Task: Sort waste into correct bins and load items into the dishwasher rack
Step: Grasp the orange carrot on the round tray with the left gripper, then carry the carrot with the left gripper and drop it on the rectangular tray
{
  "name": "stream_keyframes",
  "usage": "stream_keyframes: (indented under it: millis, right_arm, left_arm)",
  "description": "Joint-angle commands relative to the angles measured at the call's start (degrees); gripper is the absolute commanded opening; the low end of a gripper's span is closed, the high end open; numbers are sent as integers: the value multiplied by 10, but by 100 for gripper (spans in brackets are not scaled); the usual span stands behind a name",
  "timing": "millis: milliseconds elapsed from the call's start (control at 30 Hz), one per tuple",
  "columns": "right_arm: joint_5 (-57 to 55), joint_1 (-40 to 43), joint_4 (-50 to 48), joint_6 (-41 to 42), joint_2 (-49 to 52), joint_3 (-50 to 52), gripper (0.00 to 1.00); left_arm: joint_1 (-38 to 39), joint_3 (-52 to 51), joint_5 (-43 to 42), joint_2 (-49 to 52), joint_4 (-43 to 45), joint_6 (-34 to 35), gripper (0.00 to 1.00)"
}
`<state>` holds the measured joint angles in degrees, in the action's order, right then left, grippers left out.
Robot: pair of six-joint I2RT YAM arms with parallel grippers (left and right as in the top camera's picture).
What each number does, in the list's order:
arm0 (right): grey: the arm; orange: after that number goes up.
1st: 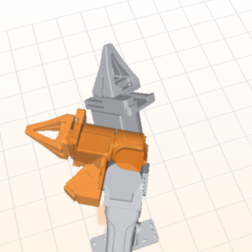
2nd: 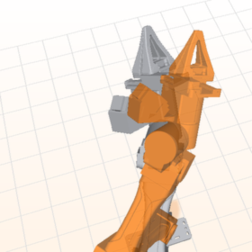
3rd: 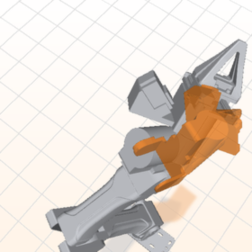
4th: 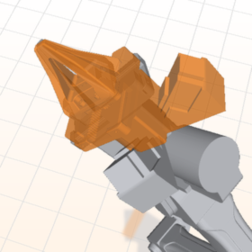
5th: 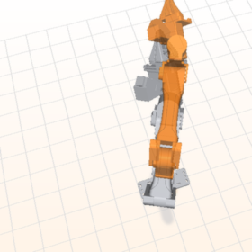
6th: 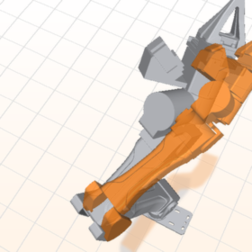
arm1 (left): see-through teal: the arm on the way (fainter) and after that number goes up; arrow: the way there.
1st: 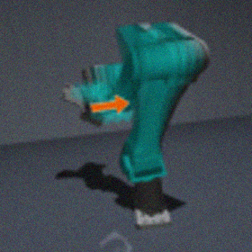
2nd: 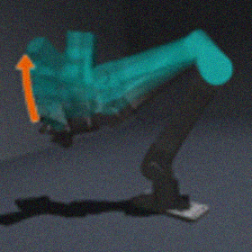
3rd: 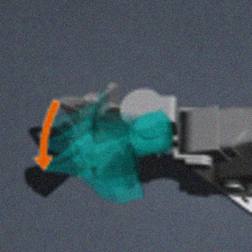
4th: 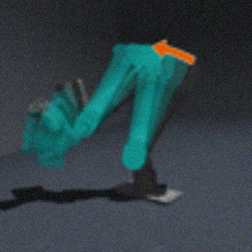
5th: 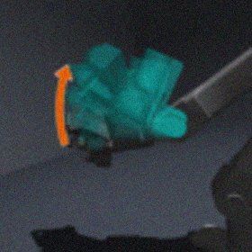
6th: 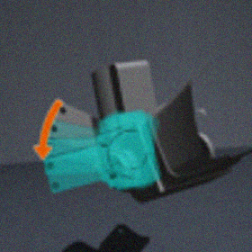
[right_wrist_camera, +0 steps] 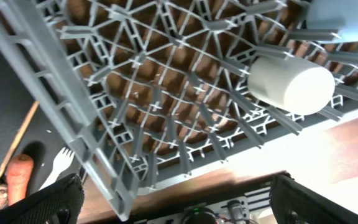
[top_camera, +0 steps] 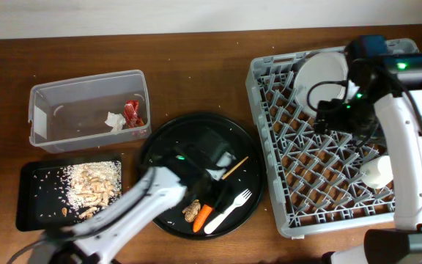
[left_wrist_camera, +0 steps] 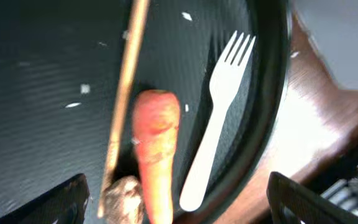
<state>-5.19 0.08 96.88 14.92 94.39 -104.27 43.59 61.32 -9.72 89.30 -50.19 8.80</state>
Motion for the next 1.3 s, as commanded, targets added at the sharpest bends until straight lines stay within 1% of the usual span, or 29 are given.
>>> stream_keyframes:
  millis: [0, 33, 133, 200, 233, 300, 400, 433, 533, 567, 600, 667, 700, 833, 933, 1000, 1133, 1267]
  right_arm:
    - [-9, 19, 2, -16, -16, 2, 98]
    - [-9, 19, 2, -16, -16, 2, 99]
    - [-9, 18, 0, -16, -16, 2, 98]
    - [-9, 19, 0, -16, -16, 2, 98]
    - [-9, 19, 0, -16, -16, 2, 98]
    - [-9, 19, 0, -16, -16, 2, 98]
    - [-9, 19, 0, -16, -16, 2, 98]
    - [-9, 19, 0, -16, -16, 2, 98]
    - [-9, 19, 0, -16, -16, 2, 99]
    - [-9, 19, 0, -16, -16, 2, 98]
    - [-9, 19, 0, -16, -16, 2, 98]
    - [-9, 19, 0, -16, -16, 2, 98]
    - [-9, 19, 1, -16, -16, 2, 98]
    - [-9, 19, 3, -16, -16, 2, 98]
    - [-9, 19, 2, -16, -16, 2, 98]
    - [-9, 19, 2, -16, -16, 2, 98]
    - [-9, 19, 0, -16, -16, 2, 98]
    - [-11, 19, 0, -16, -16, 2, 98]
  left_arm:
    - [32, -6, 37, 71, 4, -7, 82]
    - [33, -6, 37, 91, 4, -6, 76]
    - [30, -6, 56, 122, 5, 28, 72]
    - [30, -6, 63, 126, 8, 36, 69]
    - [30, -6, 63, 126, 10, 36, 66]
    - [30, -6, 63, 126, 14, 36, 57]
    - [30, -6, 59, 126, 16, 36, 56]
    - [31, -7, 58, 126, 16, 36, 51]
    - [32, -7, 55, 127, 16, 36, 27]
    - [31, -7, 55, 127, 17, 36, 22]
    - [31, -6, 55, 127, 17, 36, 14]
    - [30, -1, 64, 127, 14, 36, 4]
    - [28, 5, 70, 127, 9, 36, 0]
    - [-5, 57, 99, 118, -39, 36, 1]
    - [-67, 106, 132, 87, -94, 36, 1]
    - [-99, 120, 137, 67, -104, 36, 1]
    - [-198, 126, 136, 14, -112, 36, 1]
    - [-321, 126, 136, -27, -152, 40, 0]
